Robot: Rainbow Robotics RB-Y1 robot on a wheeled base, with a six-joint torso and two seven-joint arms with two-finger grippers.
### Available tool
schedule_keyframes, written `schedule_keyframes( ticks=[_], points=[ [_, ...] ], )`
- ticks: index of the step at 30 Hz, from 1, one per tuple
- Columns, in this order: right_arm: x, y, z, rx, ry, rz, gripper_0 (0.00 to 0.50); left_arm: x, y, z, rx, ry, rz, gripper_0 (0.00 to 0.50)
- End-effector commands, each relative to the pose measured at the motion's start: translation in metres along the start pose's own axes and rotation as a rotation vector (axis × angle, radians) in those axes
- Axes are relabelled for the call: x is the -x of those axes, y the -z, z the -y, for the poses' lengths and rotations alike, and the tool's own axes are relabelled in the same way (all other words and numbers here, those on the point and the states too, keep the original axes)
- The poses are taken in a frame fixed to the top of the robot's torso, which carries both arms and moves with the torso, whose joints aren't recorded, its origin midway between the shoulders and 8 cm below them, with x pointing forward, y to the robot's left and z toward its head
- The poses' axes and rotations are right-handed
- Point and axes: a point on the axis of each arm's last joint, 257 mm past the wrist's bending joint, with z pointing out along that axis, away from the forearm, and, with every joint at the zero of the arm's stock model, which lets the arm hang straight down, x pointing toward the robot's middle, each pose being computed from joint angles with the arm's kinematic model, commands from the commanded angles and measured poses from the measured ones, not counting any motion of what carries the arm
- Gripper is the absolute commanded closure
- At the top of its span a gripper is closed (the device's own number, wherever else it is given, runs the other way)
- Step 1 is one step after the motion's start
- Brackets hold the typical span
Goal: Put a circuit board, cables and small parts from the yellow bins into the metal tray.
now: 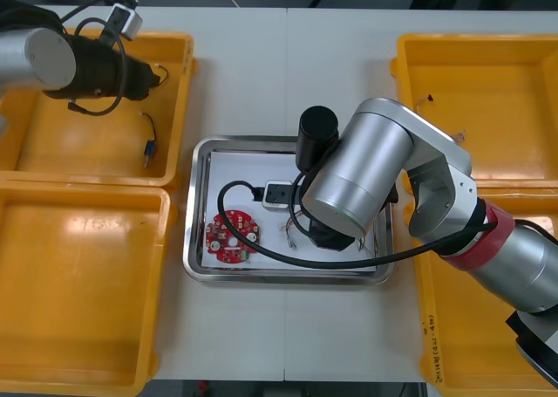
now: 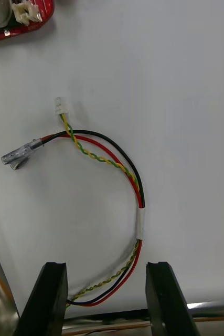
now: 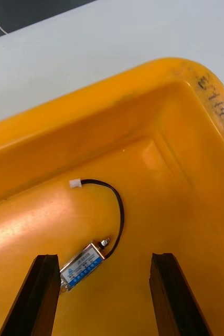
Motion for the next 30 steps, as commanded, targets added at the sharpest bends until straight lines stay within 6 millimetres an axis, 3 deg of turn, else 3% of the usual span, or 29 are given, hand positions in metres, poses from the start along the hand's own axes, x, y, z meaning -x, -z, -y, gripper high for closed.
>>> schedule_keyframes(
  ticks=[1,12,18,23,30],
  points=[
    [0.003,-0.003,-0.005,-0.01,0.07,0.001,0.0,0.034,0.0,0.014,-0.02,-0.1,0.053,0.0],
    [-0.001,0.009,0.005,-0.041,0.052,-0.005,0.0,0.029,0.001,0.004,0.002,-0.138,0.038,0.0],
    [-0.016,0.035,0.01,-0.051,0.032,-0.039,0.0,0.029,0.002,0.001,0.008,-0.15,0.037,0.0],
    [0.001,0.064,0.02,-0.092,0.019,0.06,0.0,0.031,0.003,0.0,0.012,-0.152,0.043,0.0],
    [0.008,0.099,0.039,-0.117,-0.028,0.172,0.0,0.03,0.0,-0.01,0.039,-0.154,0.053,0.0]
  ],
)
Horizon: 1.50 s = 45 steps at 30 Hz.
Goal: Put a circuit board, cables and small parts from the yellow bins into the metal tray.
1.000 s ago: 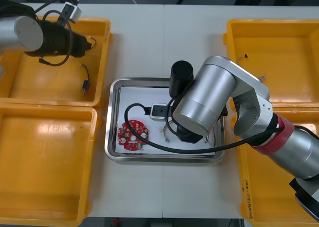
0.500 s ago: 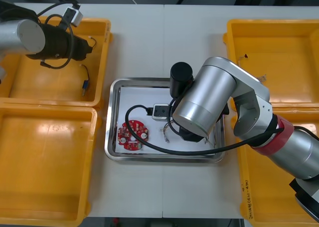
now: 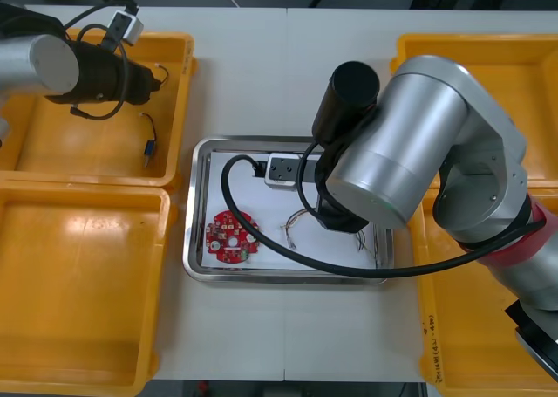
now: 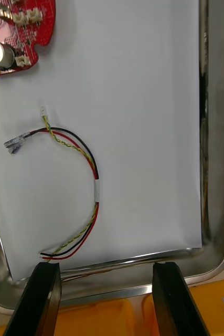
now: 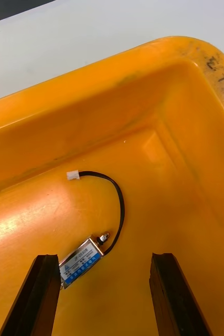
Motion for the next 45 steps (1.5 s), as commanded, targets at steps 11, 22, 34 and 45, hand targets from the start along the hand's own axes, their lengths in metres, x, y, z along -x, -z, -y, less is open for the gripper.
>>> schedule_keyframes(
  ticks=[11,22,34,45],
  points=[
    [-0.023,0.066,0.068,-0.045,-0.194,0.189,0.0,0.042,-0.001,-0.015,0.049,-0.155,0.049,0.0],
    [-0.067,0.086,0.107,-0.126,-0.308,0.163,0.0,0.039,-0.01,-0.011,0.047,-0.157,0.048,0.0],
    [-0.114,0.096,0.141,-0.164,-0.473,0.136,0.0,0.033,-0.018,-0.007,0.05,-0.179,0.049,0.0],
    [-0.16,0.108,0.168,-0.2,-0.601,0.109,0.0,0.022,-0.028,-0.003,0.055,-0.189,0.06,0.0]
  ],
)
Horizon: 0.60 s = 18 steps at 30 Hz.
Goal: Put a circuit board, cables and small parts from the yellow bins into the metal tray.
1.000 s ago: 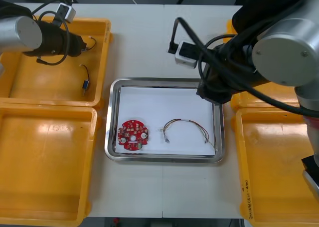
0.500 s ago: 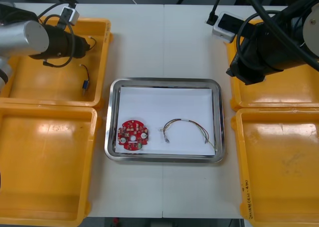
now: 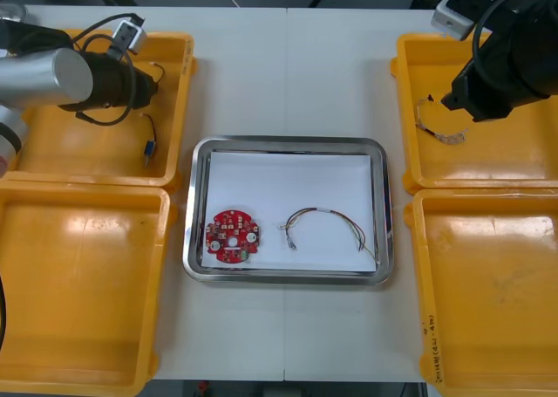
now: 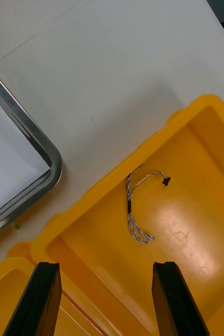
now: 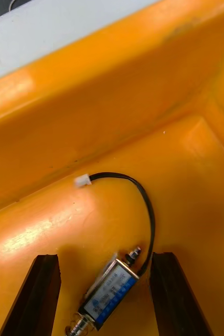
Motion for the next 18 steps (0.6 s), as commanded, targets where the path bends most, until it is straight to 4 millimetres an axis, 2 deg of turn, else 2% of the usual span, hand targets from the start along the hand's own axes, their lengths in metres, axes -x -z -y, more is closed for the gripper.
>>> schedule_keyframes(
  ticks=[1,5,6,7,8,18],
  points=[
    [-0.022,0.014,0.036,-0.058,-0.093,-0.026,0.0,0.036,0.0,0.013,-0.02,-0.093,0.052,0.0],
    [-0.032,0.017,0.05,-0.073,-0.131,-0.04,0.0,0.038,0.0,0.016,-0.031,-0.083,0.06,0.0],
    [-0.036,0.018,0.055,-0.077,-0.147,-0.044,0.0,0.039,0.0,0.017,-0.033,-0.081,0.061,0.177],
    [-0.039,0.019,0.06,-0.083,-0.163,-0.05,0.0,0.037,0.0,0.018,-0.04,-0.074,0.058,0.461],
    [-0.044,0.018,0.065,-0.086,-0.182,-0.057,0.0,0.036,0.0,0.019,-0.043,-0.073,0.055,0.5],
    [-0.073,0.02,0.096,-0.148,-0.281,-0.111,0.0,0.032,0.004,0.015,-0.062,-0.043,0.039,0.5]
  ],
)
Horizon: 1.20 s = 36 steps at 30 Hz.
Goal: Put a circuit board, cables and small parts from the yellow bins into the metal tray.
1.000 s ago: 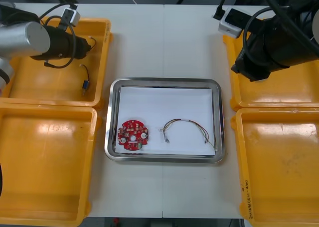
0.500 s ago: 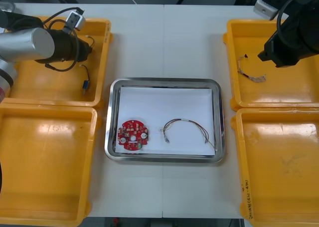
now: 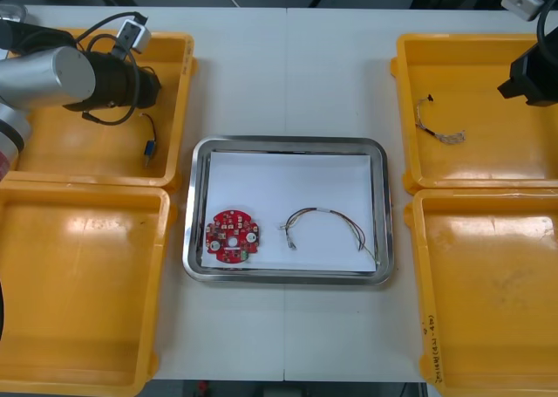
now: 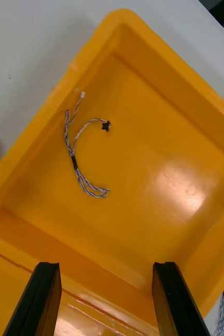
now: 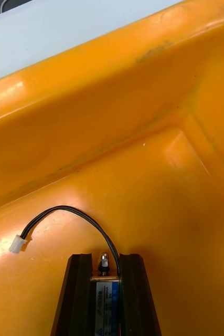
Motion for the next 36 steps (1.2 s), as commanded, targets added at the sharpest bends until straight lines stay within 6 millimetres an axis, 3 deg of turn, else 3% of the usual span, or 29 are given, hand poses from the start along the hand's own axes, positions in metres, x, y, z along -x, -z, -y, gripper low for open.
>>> schedule_keyframes(
  ticks=[1,5,15,23,28,36],
  points=[
    [-0.013,0.016,0.037,-0.087,-0.086,-0.012,0.0,0.026,0.008,0.001,-0.029,-0.077,0.017,0.5],
    [-0.017,0.016,0.043,-0.105,-0.098,-0.025,0.0,0.024,0.019,-0.009,-0.041,-0.054,-0.008,0.5],
    [-0.017,0.012,0.038,-0.077,-0.09,-0.026,0.0,0.015,0.055,-0.049,-0.04,-0.015,-0.082,0.5],
    [-0.032,-0.006,0.037,-0.004,-0.129,-0.077,0.0,-0.007,0.09,-0.08,-0.009,0.016,-0.193,0.5],
    [-0.034,-0.013,0.04,0.03,-0.15,-0.099,0.0,-0.012,0.104,-0.08,0.05,0.04,-0.237,0.5],
    [-0.029,-0.025,0.041,0.094,-0.166,-0.13,0.0,-0.007,0.123,-0.041,0.049,0.1,-0.254,0.5]
  ],
)
